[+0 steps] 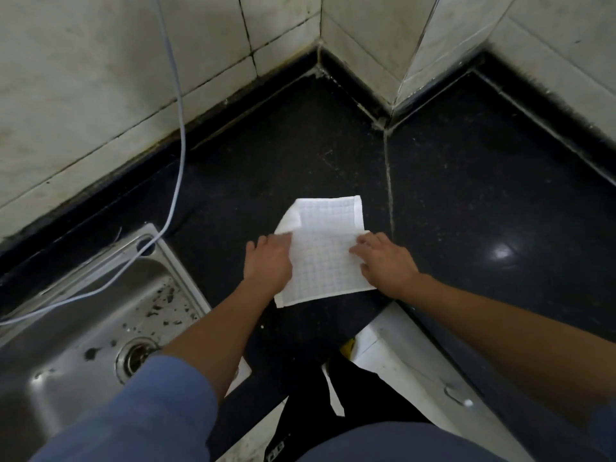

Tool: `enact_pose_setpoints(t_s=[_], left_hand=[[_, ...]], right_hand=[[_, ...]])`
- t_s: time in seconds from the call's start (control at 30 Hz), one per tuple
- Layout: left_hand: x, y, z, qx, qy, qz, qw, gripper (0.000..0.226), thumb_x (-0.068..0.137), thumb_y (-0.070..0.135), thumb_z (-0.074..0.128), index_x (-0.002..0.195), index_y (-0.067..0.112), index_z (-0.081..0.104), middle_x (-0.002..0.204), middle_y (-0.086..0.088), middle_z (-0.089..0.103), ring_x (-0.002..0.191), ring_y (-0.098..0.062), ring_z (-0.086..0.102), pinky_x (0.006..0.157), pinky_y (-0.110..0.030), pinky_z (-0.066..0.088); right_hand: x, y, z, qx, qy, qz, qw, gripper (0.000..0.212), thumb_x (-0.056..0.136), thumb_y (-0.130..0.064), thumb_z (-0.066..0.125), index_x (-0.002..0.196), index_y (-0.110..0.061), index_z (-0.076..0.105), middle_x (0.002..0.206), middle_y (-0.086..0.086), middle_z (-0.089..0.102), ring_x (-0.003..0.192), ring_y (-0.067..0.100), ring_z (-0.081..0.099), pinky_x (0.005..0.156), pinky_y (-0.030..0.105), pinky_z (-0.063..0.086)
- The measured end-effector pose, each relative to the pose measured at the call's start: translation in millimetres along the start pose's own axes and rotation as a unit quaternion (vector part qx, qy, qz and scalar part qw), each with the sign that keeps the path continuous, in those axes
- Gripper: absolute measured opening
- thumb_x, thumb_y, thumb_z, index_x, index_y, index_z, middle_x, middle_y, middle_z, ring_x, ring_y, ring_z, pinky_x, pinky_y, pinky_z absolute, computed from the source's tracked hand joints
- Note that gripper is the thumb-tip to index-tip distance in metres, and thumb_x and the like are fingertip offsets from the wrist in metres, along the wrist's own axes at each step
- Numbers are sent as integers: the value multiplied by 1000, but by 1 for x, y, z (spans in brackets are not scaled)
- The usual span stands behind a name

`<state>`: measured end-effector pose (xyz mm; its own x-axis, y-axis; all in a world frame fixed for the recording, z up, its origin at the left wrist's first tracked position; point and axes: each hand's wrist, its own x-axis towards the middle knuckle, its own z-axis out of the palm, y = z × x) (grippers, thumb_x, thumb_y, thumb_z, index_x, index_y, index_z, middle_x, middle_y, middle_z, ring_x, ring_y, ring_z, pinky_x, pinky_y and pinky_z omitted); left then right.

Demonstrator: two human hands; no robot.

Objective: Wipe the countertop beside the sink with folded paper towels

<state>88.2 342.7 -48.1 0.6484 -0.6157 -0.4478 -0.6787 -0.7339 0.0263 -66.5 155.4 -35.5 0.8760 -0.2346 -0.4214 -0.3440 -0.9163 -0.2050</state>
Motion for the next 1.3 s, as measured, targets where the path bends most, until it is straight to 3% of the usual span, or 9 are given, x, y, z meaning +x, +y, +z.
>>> enact_pose_setpoints(t_s=[0.13, 0.23, 0.33, 0.43, 0.67, 0.77, 0.97, 1.1, 1.3], left_hand=[[23, -21, -17, -177, 9, -144, 974, 76, 91, 31, 52, 151, 18, 8, 128, -16, 51, 112, -31, 54, 91, -45, 47], [16, -25, -21, -139, 27, -103, 985, 55, 91, 29, 54, 141, 15, 34, 123, -13, 53, 107, -27, 55, 83, -40, 48], [-7, -14, -10, -86, 17, 14, 996, 36, 93, 28, 50, 127, 17, 51, 118, -7, 52, 104, -22, 53, 84, -36, 49], [-31, 2, 10, -67, 21, 111, 991, 32, 94, 27, 48, 122, 16, 57, 116, -4, 52, 106, -21, 49, 86, -35, 45], [-54, 30, 38, -56, 54, 185, 980, 36, 85, 46, 54, 105, 17, 58, 112, -4, 47, 105, -23, 44, 85, -37, 41], [-57, 27, 41, -46, 84, 172, 980, 16, 83, 24, 57, 94, 12, 60, 104, -8, 53, 98, -27, 50, 77, -38, 44], [-75, 5, 52, -49, 82, 225, 970, 22, 57, 10, 78, 70, 14, 61, 73, -3, 58, 69, -20, 57, 54, -32, 48], [-92, -7, 59, -76, 15, 269, 960, 12, 66, 7, 71, 70, 14, 63, 76, -2, 59, 74, -21, 58, 57, -30, 49], [-74, -18, 15, -368, -18, 51, 928, 15, 85, 8, 65, 97, 14, 72, 88, -3, 69, 77, -10, 62, 73, -21, 49]], right_hand=[[-6, -1, 11, -33, -21, -10, 999, 46, 95, -21, 45, 141, -23, 44, 154, 5, 26, 138, 25, 26, 97, 38, 46], [-14, 4, 12, -49, 3, -32, 998, 46, 92, -23, 51, 137, -20, 48, 152, 9, 31, 135, 28, 32, 95, 39, 45], [-21, -2, 12, -80, 14, -76, 994, 35, 74, -19, 68, 109, -13, 65, 111, 11, 60, 98, 28, 58, 61, 34, 48], [-25, -9, 19, -122, -15, -80, 989, 36, 48, -12, 81, 78, -11, 61, 72, 7, 57, 55, 23, 55, 40, 22, 12], [-14, -3, 7, -82, 72, -98, 989, 12, 71, -20, 67, 76, -12, 61, 76, 6, 56, 66, 24, 56, 43, 29, 34], [-21, 2, 7, -89, 116, -120, 982, 15, 77, -26, 53, 72, -13, 59, 76, 5, 53, 66, 22, 53, 45, 29, 36], [-45, 7, 33, -111, 50, -125, 985, 25, 56, -20, 81, 71, -16, 61, 72, 2, 57, 63, 20, 56, 45, 29, 42], [-57, 14, 34, -39, -18, -112, 993, 13, 83, -23, 65, 96, -20, 68, 98, -1, 61, 92, 19, 59, 64, 27, 44], [-38, 30, -13, 154, -62, 16, 986, 9, 87, -26, 63, 79, -28, 67, 75, -11, 59, 74, 11, 57, 67, 29, 44]])
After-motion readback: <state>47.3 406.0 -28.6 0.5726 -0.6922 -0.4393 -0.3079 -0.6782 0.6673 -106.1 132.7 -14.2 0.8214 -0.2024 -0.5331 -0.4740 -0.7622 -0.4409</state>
